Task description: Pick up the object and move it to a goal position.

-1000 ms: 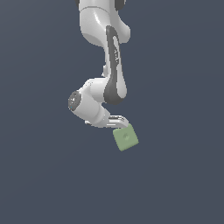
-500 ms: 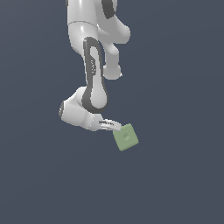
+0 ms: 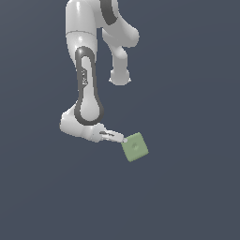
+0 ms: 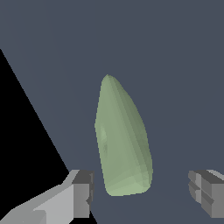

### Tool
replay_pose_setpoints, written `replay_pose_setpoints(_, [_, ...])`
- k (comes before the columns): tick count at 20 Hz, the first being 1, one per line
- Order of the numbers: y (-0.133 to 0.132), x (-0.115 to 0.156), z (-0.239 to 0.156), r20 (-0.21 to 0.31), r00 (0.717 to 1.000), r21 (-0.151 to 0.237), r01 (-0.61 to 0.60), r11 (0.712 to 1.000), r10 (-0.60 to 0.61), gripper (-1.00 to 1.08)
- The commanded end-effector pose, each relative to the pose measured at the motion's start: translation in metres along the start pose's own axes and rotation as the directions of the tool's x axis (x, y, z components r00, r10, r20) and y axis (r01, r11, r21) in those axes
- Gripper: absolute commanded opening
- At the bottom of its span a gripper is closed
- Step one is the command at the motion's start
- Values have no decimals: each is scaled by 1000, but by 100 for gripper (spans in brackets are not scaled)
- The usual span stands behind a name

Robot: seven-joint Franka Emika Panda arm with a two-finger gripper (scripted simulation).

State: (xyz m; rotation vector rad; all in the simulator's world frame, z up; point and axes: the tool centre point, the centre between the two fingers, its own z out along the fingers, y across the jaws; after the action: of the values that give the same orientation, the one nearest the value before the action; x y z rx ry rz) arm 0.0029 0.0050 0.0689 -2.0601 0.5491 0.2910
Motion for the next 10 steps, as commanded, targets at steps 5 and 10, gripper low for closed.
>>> replay_pose_setpoints(5, [-2,2,-1,-1,1000,44,-8,999,8,68])
replay_pose_setpoints(10, [-2,2,6,-1,1000,39,-7,999,7,68])
